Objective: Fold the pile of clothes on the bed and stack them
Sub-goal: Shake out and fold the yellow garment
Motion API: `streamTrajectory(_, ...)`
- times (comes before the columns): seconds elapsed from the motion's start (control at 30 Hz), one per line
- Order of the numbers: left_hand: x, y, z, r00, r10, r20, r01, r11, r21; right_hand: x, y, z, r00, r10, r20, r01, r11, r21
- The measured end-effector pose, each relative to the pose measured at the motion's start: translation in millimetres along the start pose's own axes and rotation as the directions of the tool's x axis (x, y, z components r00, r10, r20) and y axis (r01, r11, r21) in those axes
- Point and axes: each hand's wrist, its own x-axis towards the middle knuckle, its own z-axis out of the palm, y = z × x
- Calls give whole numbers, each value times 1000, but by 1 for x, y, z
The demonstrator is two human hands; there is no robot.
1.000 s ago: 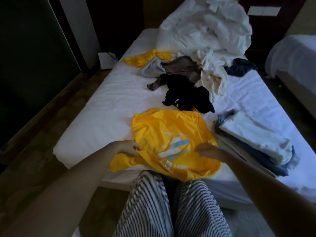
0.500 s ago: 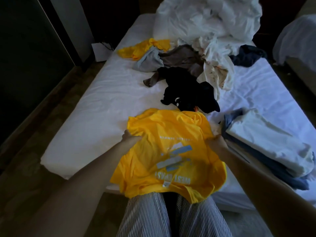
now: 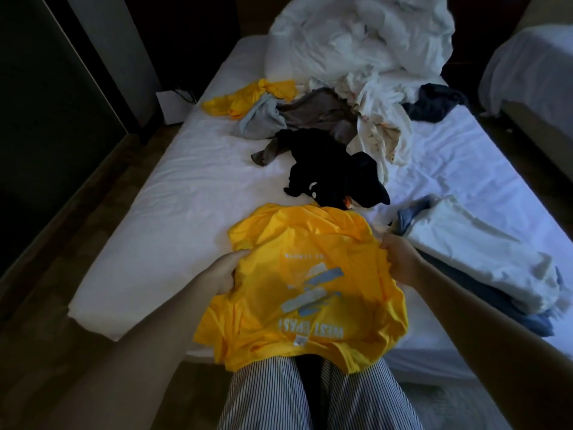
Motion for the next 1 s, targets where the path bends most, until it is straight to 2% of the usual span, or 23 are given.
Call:
streamTrajectory(0.07,0,2,-5,1000,19,-7,-19,1000,-24,1,-2,-5,993,93,72,-88,994,-67)
streamTrajectory(0.1,1,2,-7,1000,21,-15,-22,999,-26,0,-2,-3,981,164,103,-141,969,-205)
streamTrajectory(0.13,2,2,-8,1000,25,-7,-25,999,-26,1,0,-5,964,247,96,-195,908,-371)
streamTrajectory(0.2,-2,1,-9,1000,18,-5,-18,1000,21,0,3,-4,920,390,-20,-307,688,-657)
streamTrajectory(0.23,-4,0,-9,1000,13,0,-13,999,42,-3,4,-2,916,401,-27,-278,586,-761)
streamTrajectory(0.27,-5,0,-11,1000,19,19,-20,998,63,1,5,-3,921,389,-3,-244,570,-785)
streamTrajectory(0.3,-7,1,-13,998,34,53,-38,995,94,3,5,-4,939,344,20,-201,592,-781)
streamTrajectory(0.37,-13,7,-20,989,70,132,-89,986,143,-2,0,-2,973,218,81,-108,732,-673)
streamTrajectory(0.43,-22,17,-29,979,110,169,-139,976,171,-11,-12,4,997,35,66,-6,917,-399)
streamTrajectory(0.5,-36,30,-39,974,159,159,-187,965,185,-27,-36,12,991,-127,-49,115,976,-186)
streamTrajectory(0.57,-48,44,-46,965,224,135,-249,945,212,-36,-57,12,965,-199,-170,181,977,-117)
streamTrajectory(0.7,-79,79,-54,921,386,44,-388,904,182,-59,-94,10,912,-322,-256,278,941,-194)
streamTrajectory(0.83,-123,124,-59,832,555,-26,-551,830,83,-81,-139,6,851,-431,-301,364,896,-254)
streamTrajectory(0.9,-148,141,-59,786,614,-64,-613,789,47,-86,-158,2,835,-451,-316,349,877,-329)
streamTrajectory(1.0,-179,161,-49,760,644,-85,-647,763,-3,-96,-183,2,868,-424,-260,277,846,-456)
